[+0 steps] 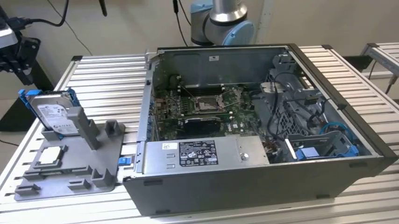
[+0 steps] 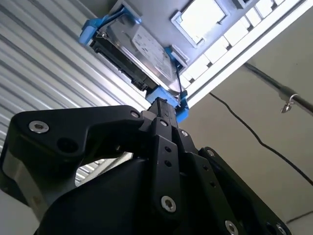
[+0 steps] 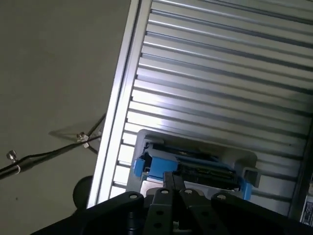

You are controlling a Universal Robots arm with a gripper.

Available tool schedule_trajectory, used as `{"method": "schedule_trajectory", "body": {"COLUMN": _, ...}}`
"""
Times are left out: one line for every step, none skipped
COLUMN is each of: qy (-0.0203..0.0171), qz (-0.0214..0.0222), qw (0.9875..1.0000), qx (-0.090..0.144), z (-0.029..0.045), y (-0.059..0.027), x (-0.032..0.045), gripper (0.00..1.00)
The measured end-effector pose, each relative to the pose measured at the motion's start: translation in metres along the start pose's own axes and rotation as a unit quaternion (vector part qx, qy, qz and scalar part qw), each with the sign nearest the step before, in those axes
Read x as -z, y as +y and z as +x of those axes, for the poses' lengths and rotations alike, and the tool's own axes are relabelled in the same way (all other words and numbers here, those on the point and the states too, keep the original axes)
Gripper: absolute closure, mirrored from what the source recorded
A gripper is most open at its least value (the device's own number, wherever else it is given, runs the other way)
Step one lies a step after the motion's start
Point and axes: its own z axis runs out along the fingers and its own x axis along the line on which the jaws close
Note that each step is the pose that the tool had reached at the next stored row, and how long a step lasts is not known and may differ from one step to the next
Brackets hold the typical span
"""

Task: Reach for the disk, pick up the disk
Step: 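Pick up the disk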

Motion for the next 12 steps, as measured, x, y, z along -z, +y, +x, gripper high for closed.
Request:
{"method": "schedule_trajectory", "body": {"qy": 0.0004, "qz": 0.0, "qw": 1.0, "qx": 0.009, "z": 0.0, "y": 0.0, "x": 0.0, "gripper": 1.0}}
{"method": "schedule_trajectory", "body": {"qy": 0.0007, "qz": 0.0, "qw": 0.9998, "qx": 0.018, "z": 0.0, "y": 0.0, "x": 0.0, "gripper": 1.0}}
{"method": "schedule_trajectory", "body": {"qy": 0.0011, "qz": 0.0, "qw": 0.9996, "qx": 0.027, "z": 0.0, "y": 0.0, "x": 0.0, "gripper": 1.0}}
{"method": "schedule_trajectory", "body": {"qy": 0.0014, "qz": 0.0, "qw": 0.9994, "qx": 0.036, "z": 0.0, "y": 0.0, "x": 0.0, "gripper": 1.0}}
{"method": "schedule_trajectory", "body": {"qy": 0.0018, "qz": 0.0, "qw": 0.999, "qx": 0.045, "z": 0.0, "y": 0.0, "x": 0.0001, "gripper": 1.0}}
{"method": "schedule_trajectory", "body": {"qy": 0.0021, "qz": 0.0, "qw": 0.9985, "qx": 0.054, "z": 0.0, "y": 0.0, "x": 0.0, "gripper": 1.0}}
{"method": "schedule_trajectory", "body": {"qy": 0.0024, "qz": 0.0001, "qw": 0.998, "qx": 0.063, "z": 0.0, "y": 0.0, "x": 0.0, "gripper": 1.0}}
{"method": "schedule_trajectory", "body": {"qy": 0.0028, "qz": 0.0001, "qw": 0.9974, "qx": 0.073, "z": 0.0, "y": 0.0, "x": 0.0, "gripper": 1.0}}
{"method": "schedule_trajectory", "body": {"qy": 0.0032, "qz": 0.0001, "qw": 0.9966, "qx": 0.082, "z": 0.0, "y": 0.0, "x": 0.0001, "gripper": 1.0}}
{"method": "schedule_trajectory", "body": {"qy": 0.0035, "qz": 0.0001, "qw": 0.9959, "qx": 0.091, "z": 0.0, "y": 0.0, "x": 0.0, "gripper": 1.0}}
{"method": "schedule_trajectory", "body": {"qy": 0.0038, "qz": 0.0001, "qw": 0.995, "qx": 0.1, "z": 0.0, "y": 0.0, "x": 0.0, "gripper": 1.0}}
{"method": "schedule_trajectory", "body": {"qy": 0.0042, "qz": 0.0001, "qw": 0.9941, "qx": 0.108, "z": 0.0, "y": 0.0, "x": 0.0, "gripper": 1.0}}
